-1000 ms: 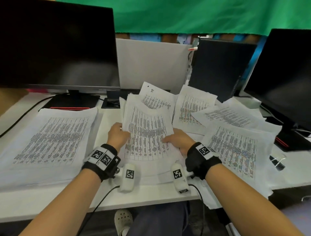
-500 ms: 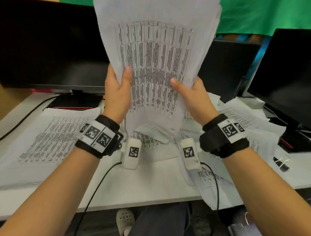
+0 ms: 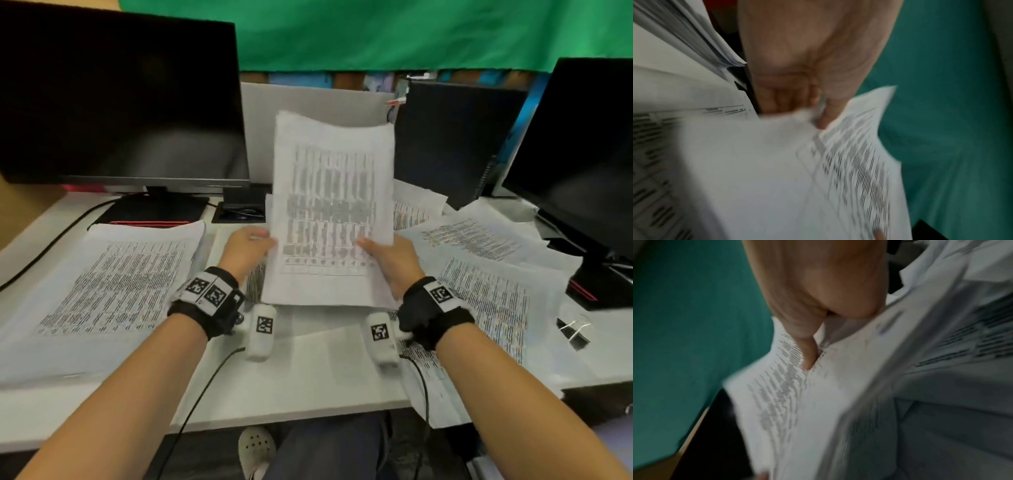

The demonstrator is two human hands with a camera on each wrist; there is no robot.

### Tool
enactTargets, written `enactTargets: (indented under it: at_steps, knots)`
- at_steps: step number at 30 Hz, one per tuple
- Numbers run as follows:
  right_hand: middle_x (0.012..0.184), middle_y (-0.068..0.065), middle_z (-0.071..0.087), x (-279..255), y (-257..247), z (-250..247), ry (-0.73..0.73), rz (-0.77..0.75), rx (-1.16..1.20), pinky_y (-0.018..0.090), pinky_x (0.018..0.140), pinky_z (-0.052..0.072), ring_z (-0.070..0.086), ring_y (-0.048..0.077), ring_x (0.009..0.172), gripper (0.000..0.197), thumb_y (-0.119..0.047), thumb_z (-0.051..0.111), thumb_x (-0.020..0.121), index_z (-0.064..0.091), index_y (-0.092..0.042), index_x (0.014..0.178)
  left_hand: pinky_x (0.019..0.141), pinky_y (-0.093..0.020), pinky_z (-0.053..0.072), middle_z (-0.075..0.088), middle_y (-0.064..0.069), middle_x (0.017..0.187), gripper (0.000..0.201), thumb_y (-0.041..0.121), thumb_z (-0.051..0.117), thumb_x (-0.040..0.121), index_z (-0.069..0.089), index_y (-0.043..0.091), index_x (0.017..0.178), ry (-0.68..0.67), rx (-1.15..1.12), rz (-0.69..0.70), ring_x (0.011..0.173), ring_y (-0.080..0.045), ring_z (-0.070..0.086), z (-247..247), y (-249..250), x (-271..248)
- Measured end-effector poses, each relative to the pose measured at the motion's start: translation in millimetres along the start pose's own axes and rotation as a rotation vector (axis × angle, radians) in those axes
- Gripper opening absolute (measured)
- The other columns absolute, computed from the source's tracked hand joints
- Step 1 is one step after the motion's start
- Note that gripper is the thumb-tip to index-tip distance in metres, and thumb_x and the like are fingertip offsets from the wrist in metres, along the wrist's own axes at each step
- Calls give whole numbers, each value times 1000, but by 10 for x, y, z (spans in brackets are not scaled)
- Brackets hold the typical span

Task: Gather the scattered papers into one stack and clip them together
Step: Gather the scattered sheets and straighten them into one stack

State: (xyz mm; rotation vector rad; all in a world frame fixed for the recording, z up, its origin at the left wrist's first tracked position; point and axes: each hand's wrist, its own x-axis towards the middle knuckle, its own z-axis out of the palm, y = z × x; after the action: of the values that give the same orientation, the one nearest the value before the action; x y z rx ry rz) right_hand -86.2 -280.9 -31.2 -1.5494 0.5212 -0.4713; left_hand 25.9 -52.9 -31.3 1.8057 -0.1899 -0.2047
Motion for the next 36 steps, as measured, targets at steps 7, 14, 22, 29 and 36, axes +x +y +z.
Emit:
enactTargets:
  at_steps: [7,14,22,29,36]
  knots:
    - [125,12,62,353,400,-398,261,206,133,33,93,47,60,29,112,43,-16,61,96,53,-1,135,113,-50,28,10,-18,157,105,39,65,84,-9,2,149,91,294,-410,143,-35,19,-16,-341,339]
    - [127,12,61,443,638,-486,255,228,7,42,97,49,58,29,111,44,-26,59,97,53,-3,134,76,-43,46,52,-16,131,72,39,69,83,39,0,136,-10,138,-322,115,-40,54,286,-182,537]
    - [123,10,64,452,727,-462,233,130,-77,46,103,47,59,30,113,40,-21,58,97,55,-11,135,95,-36,46,60,-21,123,30,13,49,96,59,-2,120,151,461,149,113,-35,56,458,103,553]
    - [125,14,63,531,699,-453,208,195,-177,48,101,48,60,34,112,36,-17,55,96,56,-9,132,93,-28,41,61,-15,124,32,21,51,96,59,5,122,585,254,467,117,-30,54,-299,841,163]
    - [131,18,58,410,427,-122,-20,292,-122,49,103,46,58,36,117,43,-11,57,96,48,0,136,84,-30,50,66,-8,116,34,21,60,91,63,5,120,460,13,244,102,-22,63,-611,581,155]
